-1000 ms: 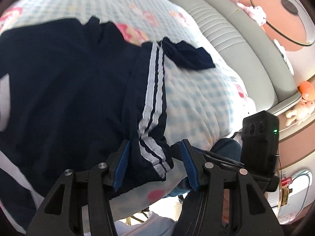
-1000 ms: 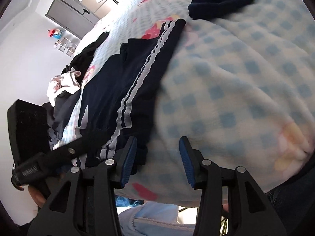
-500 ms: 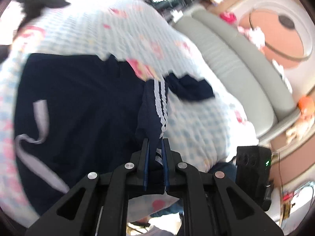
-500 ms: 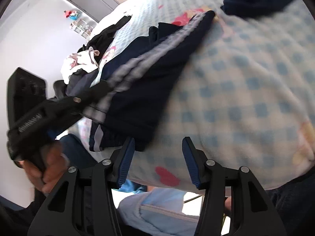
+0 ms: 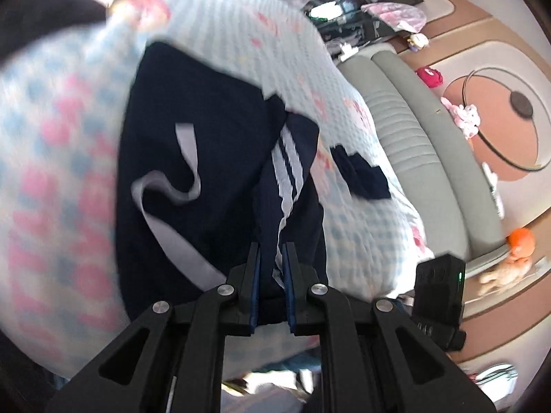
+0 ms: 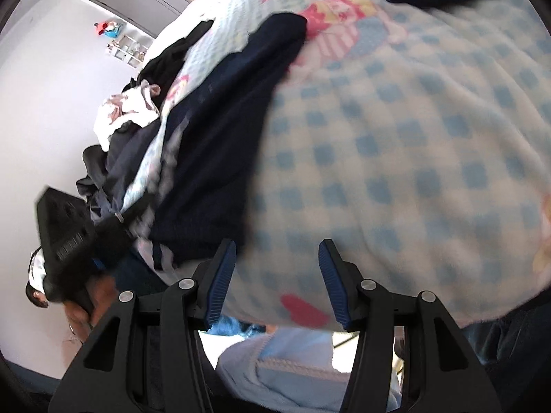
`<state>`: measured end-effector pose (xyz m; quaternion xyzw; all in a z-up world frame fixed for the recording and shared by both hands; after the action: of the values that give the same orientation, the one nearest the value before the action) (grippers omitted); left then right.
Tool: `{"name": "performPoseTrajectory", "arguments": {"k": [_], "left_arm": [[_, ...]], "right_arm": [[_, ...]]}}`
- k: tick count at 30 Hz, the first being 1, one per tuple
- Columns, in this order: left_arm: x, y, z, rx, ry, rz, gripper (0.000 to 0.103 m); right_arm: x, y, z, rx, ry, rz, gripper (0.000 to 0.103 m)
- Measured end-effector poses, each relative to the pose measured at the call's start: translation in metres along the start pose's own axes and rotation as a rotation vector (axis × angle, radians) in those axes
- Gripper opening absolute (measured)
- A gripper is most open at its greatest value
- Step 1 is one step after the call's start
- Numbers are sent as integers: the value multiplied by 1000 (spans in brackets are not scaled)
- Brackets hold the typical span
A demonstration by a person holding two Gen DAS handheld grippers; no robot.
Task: Fold clothes
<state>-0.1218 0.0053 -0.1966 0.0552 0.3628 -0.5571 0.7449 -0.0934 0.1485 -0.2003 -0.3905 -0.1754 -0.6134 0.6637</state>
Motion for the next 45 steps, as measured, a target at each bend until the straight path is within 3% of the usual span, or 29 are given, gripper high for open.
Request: {"name": "performPoseTrajectory", "arguments": {"k": [5, 7, 9, 13, 17, 21, 25, 31, 39, 41, 45], "left_arm": [[-2, 10, -21, 47, -46, -43, 27], [-3, 14, -29, 62, -64, -62, 25], [-7, 14, -28, 35, -84, -106, 14], [-16, 11, -21, -17, -105, -156, 14], [-17, -3, 4, -110, -95, -136, 13], [-9, -17, 26, -154, -120, -90, 14], [11, -7, 22, -103, -151, -69, 14], [30, 7, 2, -22, -207, -58, 14], [24, 0, 18, -89, -157, -58, 14], [25, 0, 23, -93, -135, -41, 14], [37, 5, 14, -54, -182, -19, 14]], "right_arm": [[15, -12, -29, 39, 28, 52, 52], [19, -9, -35, 56, 49, 87, 53], [23, -5, -40, 72, 61, 112, 53], [22, 2, -37, 71, 76, 117, 53], [22, -3, -29, 44, 70, 104, 54], [33, -19, -32, 58, 103, 147, 54], [51, -26, -38, 68, 92, 206, 57], [23, -1, -70, 134, 120, 141, 54], [37, -16, -43, 24, 91, 134, 52], [40, -15, -45, 29, 74, 141, 54], [27, -4, -57, 63, 76, 107, 55]]}}
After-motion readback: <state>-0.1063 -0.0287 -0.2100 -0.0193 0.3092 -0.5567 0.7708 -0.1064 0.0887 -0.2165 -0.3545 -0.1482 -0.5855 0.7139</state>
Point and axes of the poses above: each gripper's, at about its wrist camera, not at the fingertips, and z roughly against the way its jaws point, x to its left, y to its underside, the point moved 10 cm from there along -z, roughly the way its jaws point, and after that the axes turned 14 degrees about -y, right-handed, at the moved point
